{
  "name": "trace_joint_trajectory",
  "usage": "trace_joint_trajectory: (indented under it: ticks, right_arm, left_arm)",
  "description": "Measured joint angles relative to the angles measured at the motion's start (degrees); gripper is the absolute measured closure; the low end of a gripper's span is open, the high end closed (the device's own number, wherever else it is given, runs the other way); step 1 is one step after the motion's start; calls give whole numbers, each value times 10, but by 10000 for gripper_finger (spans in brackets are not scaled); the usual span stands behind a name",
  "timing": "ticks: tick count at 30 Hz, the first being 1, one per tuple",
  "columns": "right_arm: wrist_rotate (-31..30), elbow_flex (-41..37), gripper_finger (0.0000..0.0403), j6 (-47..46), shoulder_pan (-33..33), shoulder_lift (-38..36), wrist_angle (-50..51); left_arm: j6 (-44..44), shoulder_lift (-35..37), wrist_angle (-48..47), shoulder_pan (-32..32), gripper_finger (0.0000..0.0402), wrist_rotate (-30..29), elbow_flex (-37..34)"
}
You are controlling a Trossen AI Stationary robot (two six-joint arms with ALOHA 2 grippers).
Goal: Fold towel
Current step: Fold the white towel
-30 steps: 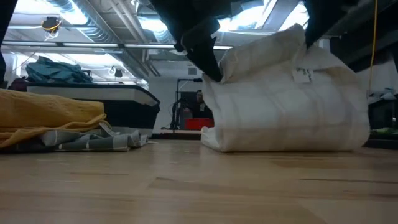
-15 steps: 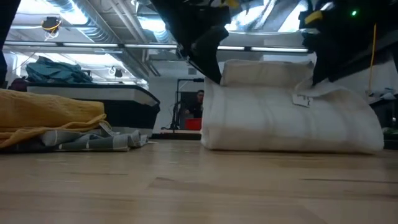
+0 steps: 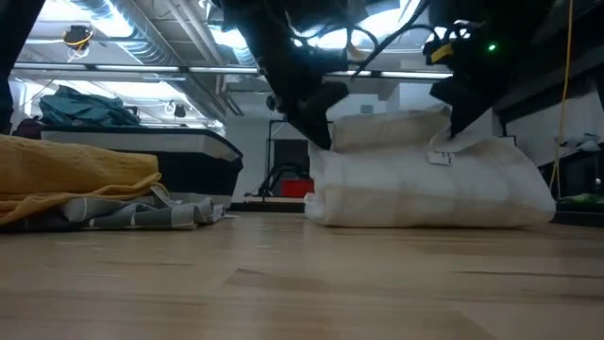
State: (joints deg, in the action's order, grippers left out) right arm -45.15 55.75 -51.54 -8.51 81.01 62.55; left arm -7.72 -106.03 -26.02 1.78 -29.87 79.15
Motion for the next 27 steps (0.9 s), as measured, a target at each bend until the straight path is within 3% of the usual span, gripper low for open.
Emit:
trace_joint_trajectory:
  ticks: [6, 16, 20, 27]
  right_arm:
    - [25, -15, 402, 94, 72, 0, -44]
    - [110, -105, 402, 280, 204, 0, -268]
    - [122, -105, 402, 334, 248, 0, -298]
    - [196, -105, 401, 391, 314, 6, -342]
  left_arm:
    - [0, -25, 26, 11, 401, 0, 0]
    - [6, -29, 34, 30, 401, 0, -2]
    - [0, -29, 42, 48, 401, -2, -2]
    - [-38, -29, 38, 82, 394, -2, -1]
